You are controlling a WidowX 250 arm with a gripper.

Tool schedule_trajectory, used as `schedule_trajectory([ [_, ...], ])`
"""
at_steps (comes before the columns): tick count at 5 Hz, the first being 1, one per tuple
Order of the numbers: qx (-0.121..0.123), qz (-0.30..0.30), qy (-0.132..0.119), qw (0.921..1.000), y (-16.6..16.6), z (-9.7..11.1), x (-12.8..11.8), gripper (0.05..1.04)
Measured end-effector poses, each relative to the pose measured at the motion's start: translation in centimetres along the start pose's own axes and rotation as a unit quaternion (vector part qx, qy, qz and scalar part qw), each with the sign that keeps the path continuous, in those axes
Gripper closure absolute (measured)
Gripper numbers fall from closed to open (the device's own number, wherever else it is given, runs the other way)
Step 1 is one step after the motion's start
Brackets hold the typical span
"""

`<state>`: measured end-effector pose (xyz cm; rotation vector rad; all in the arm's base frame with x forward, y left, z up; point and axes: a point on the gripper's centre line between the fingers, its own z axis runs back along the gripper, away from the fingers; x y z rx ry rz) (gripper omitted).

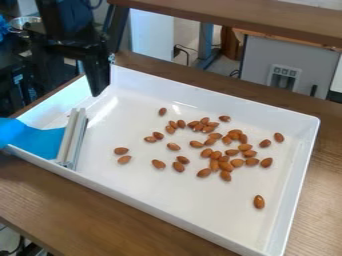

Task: Sweep into pile

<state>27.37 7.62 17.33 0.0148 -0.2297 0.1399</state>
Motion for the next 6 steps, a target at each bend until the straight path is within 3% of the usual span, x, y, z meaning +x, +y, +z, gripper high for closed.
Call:
schedule_trajectory([
  [1, 0.000, 0.003, 0.008, 1.0000, 0.0, -0.5, 0.0, 0.084],
  [2, 0.012, 0.043, 0.025, 0.9987, 0.3, -2.4, 0.3, 0.084],
  [3, 0.016, 0.085, 0.010, 0.9962, 0.7, -2.6, 0.9, 0.084],
  [4, 0.021, 0.147, 0.007, 0.9889, 2.4, -3.3, 0.9, 0.084],
  [5, 0.001, 0.162, -0.012, 0.9867, 3.6, -3.3, 1.2, 0.084],
  [6, -0.015, 0.168, -0.012, 0.9857, 4.5, -4.6, 0.7, 0.084],
])
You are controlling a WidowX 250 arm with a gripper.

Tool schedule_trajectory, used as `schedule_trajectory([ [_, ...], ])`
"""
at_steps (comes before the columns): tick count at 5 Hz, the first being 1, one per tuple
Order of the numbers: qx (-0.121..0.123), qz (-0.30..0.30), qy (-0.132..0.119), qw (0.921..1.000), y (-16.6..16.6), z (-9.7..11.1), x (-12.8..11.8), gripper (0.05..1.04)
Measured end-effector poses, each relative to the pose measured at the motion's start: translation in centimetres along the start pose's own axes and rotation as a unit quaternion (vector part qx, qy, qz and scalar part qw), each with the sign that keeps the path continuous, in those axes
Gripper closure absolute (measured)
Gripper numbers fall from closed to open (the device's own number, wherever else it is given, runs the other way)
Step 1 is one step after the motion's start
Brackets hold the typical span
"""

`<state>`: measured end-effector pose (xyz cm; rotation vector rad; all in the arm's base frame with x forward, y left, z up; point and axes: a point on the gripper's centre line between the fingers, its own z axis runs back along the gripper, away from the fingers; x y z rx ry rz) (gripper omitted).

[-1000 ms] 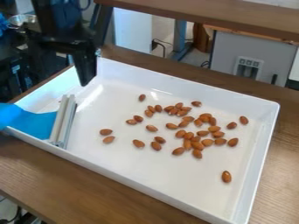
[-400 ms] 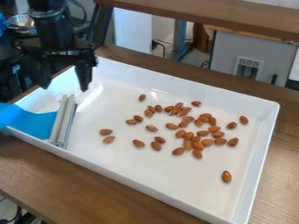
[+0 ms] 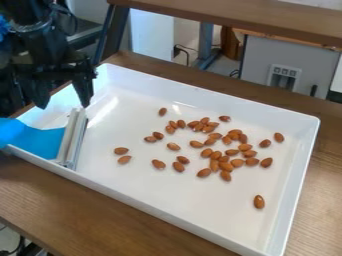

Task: Sweep into pile

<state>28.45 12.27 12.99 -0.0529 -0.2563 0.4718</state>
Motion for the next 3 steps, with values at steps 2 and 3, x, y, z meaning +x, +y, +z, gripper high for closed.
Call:
schedule_trajectory([
  [2, -0.011, -0.023, 0.012, 0.9996, 0.7, -2.6, -0.2, 0.084],
  [3, -0.019, -0.026, 0.010, 0.9994, 0.6, -3.5, -0.6, 0.084],
])
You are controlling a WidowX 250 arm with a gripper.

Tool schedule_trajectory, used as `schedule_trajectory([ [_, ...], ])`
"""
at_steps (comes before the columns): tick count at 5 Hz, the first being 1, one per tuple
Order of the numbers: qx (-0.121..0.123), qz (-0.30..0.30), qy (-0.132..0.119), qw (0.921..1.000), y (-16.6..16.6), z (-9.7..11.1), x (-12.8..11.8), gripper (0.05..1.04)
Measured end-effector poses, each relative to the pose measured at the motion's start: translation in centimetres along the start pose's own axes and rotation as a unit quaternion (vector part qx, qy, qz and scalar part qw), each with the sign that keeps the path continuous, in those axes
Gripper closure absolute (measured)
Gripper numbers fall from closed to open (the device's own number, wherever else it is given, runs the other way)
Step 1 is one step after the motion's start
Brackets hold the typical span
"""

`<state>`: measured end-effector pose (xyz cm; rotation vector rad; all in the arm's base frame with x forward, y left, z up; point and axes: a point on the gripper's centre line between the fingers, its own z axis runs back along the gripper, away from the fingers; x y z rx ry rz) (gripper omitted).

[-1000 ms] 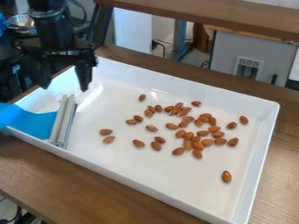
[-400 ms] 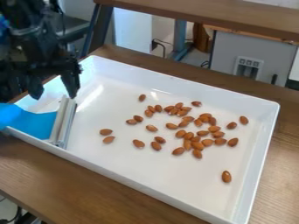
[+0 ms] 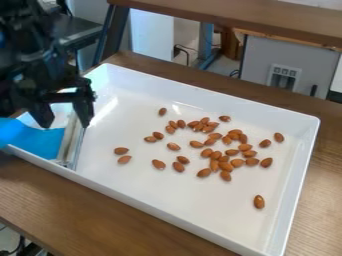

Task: Sweep into pile

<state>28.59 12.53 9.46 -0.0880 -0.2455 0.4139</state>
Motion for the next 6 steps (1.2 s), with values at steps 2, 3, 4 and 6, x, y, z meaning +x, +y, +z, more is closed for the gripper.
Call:
schedule_trajectory([
  [2, -0.005, 0.009, -0.002, 0.9999, 0.1, -1.5, 0.0, 0.084],
  [3, -0.001, 0.021, -0.010, 0.9997, 0.3, -2.1, 0.3, 0.084],
  [4, 0.004, 0.026, -0.009, 0.9996, 0.5, -2.9, 0.2, 0.120],
  [6, 0.009, 0.032, -0.004, 0.9994, -0.1, -3.4, -0.4, 0.680],
])
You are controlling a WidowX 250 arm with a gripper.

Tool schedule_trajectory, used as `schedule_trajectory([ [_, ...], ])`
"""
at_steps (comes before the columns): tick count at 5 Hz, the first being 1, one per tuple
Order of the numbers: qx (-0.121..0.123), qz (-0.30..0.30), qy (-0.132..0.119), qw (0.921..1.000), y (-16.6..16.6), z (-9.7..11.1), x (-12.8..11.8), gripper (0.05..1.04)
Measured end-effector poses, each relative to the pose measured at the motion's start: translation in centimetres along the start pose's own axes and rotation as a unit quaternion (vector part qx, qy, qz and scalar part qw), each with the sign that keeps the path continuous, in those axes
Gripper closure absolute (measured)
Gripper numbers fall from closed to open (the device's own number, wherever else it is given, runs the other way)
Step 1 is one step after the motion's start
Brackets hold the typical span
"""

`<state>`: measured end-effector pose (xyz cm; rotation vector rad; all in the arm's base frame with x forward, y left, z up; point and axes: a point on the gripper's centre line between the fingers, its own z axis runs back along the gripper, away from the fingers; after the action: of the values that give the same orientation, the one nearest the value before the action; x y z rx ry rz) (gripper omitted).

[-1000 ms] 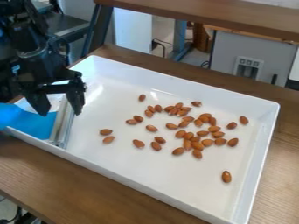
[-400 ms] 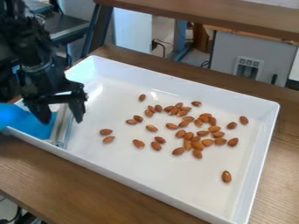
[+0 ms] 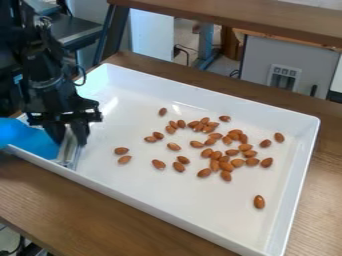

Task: Sweep into pile

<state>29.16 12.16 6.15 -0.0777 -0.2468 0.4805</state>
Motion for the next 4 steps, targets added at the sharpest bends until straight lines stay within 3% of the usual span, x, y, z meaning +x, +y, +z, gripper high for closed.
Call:
schedule_trajectory([
  [4, 0.006, 0.009, 0.014, 0.9998, -6.0, -0.8, 0.0, 0.704],
])
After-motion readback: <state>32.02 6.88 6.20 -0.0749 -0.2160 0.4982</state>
